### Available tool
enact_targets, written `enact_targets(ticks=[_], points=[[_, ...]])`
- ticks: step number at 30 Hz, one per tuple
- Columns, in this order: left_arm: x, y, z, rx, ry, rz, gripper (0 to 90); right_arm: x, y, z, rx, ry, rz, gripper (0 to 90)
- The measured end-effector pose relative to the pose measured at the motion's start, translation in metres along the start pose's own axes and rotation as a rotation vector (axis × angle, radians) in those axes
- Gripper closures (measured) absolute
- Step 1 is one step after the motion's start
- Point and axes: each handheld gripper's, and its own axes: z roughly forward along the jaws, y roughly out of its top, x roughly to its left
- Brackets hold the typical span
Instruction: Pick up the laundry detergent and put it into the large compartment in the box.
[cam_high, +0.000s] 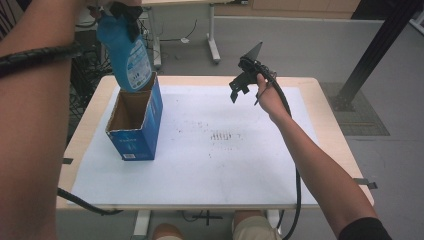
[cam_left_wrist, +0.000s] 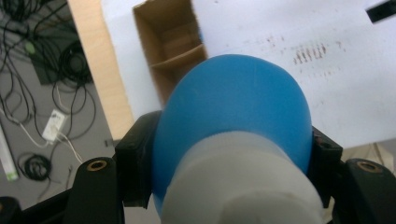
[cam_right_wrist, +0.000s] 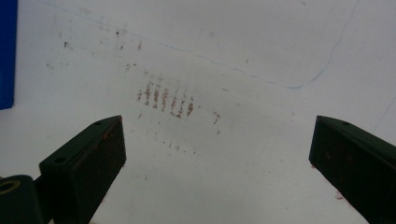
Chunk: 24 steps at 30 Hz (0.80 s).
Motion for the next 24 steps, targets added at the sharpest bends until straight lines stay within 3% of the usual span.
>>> enact_targets(ticks=[1, 9, 10, 14, 24], points=[[0.000, 0.000, 0.000, 0.000, 0.000, 0.000, 35.6, 0.000, 0.000, 0.000, 0.000, 0.000, 0.000, 3.8], [0.020, 0.003, 0.001, 0.020, 0.013, -0.156, 35.7, -0.001, 0.001, 0.000, 0.002, 0.002, 0.000, 3.8], [0.020, 0.003, 0.001, 0.020, 0.013, -0.156, 35.7, -0.001, 0.001, 0.000, 0.002, 0.002, 0.000, 3.8], [0.033, -0.002, 0.002, 0.000, -0.014, -0.227, 35.7, -0.003, 0.000, -0.001, 0.001, 0.002, 0.002, 3.8], [0.040, -0.003, 0.008, 0.004, -0.011, -0.256, 35.7, -0.007, -0.001, -0.002, 0.000, 0.005, 0.008, 3.8]])
